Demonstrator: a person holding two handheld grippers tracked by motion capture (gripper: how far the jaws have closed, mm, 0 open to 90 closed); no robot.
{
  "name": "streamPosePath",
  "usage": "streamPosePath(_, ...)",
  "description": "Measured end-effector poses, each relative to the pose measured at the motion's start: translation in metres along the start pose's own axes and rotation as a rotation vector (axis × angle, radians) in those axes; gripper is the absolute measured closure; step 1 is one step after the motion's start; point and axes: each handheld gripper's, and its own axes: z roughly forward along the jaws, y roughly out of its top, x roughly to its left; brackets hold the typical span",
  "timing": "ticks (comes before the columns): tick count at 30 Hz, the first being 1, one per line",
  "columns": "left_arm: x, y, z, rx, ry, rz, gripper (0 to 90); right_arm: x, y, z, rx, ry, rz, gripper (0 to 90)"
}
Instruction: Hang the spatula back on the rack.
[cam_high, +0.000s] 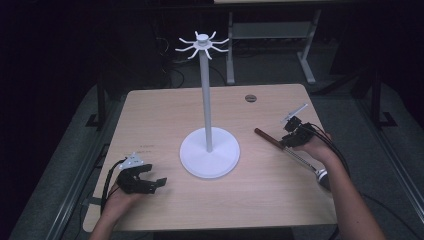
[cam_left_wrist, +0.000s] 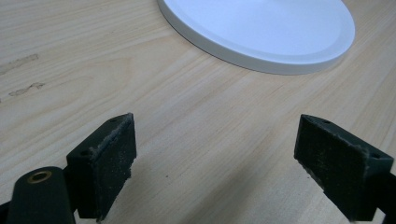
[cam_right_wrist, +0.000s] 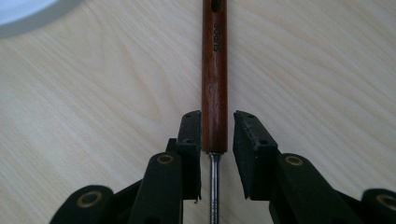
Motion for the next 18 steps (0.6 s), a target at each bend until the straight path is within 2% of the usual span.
streamPosePath(6,0.000,0.000,0.001,0.000,-0.004,-0.005,12.5,-0.006,0.010,0.007,0.065,0.005,-0.033,70.1)
streamPosePath(10,-0.001,0.000,0.001,0.003,-0.006,-0.009,12.5,-0.007,0.019,0.013,0.120,0.030,-0.038,66.9)
streamPosePath(18,-0.001,0.000,0.001,0.002,-0.007,-0.011,12.5,-0.007,0.031,0.029,0.209,0.048,-0.021,65.3)
